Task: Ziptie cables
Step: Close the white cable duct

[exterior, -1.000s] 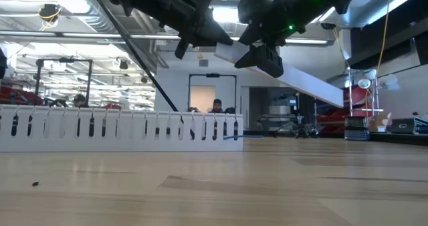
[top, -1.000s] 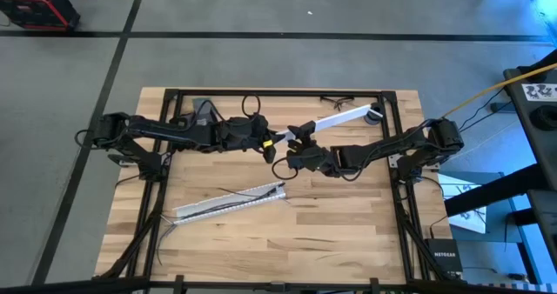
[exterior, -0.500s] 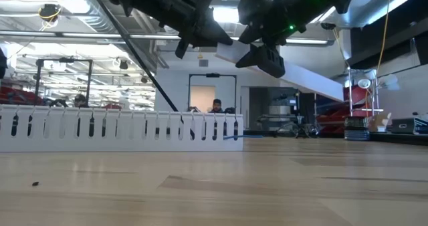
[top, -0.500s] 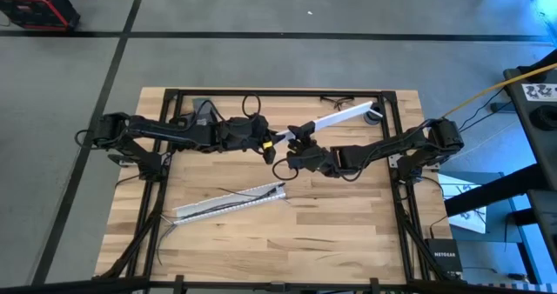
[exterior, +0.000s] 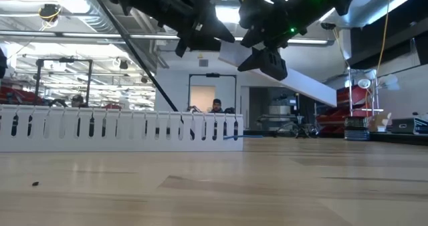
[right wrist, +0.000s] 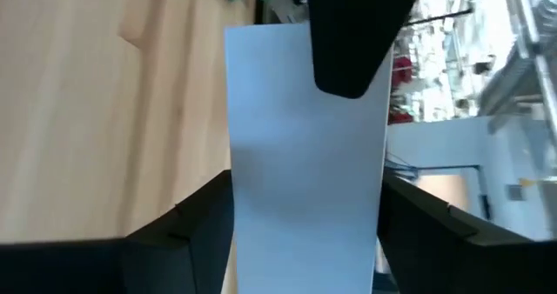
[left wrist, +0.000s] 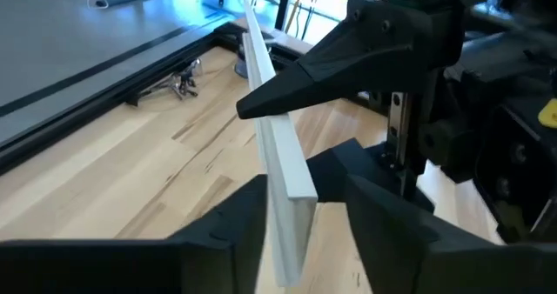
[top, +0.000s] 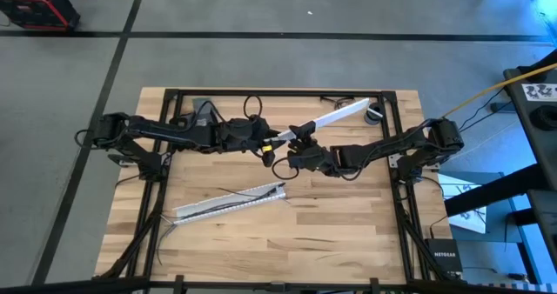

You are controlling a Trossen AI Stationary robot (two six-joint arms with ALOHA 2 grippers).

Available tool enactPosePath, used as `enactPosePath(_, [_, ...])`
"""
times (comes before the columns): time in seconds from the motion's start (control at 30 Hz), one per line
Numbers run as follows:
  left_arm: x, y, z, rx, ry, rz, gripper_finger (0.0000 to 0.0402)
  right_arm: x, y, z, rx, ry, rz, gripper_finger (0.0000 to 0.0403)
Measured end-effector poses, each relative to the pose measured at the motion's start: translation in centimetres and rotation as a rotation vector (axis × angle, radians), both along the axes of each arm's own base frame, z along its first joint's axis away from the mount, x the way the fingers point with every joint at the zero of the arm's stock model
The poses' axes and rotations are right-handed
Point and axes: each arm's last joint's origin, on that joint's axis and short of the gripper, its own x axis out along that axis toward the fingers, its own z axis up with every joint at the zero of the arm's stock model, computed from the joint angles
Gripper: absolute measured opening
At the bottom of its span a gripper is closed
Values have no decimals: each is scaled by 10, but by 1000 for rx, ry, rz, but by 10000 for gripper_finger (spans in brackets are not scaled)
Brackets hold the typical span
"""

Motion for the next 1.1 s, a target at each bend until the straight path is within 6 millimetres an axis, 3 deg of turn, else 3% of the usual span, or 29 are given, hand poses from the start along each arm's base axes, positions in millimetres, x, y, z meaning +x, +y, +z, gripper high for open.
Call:
enactPosePath(0.3, [-2,-5,-1,92,65,-51,218,-3,3,-9,169,14,70,236])
enactPosePath(0.57, [-14,-27,14,323,127,-186,227,-8,6,-18,324,68,117,236])
enactPosePath(0.67, [-18,-38,11,320,171,-228,225,-11,8,-24,437,119,144,236])
enactPosePath(0.93, [-17,-74,-26,198,379,-311,221,-14,18,-20,862,217,208,236])
enactPosePath(1.1, [-13,-95,-47,113,430,-337,221,-14,22,-21,1003,229,245,236])
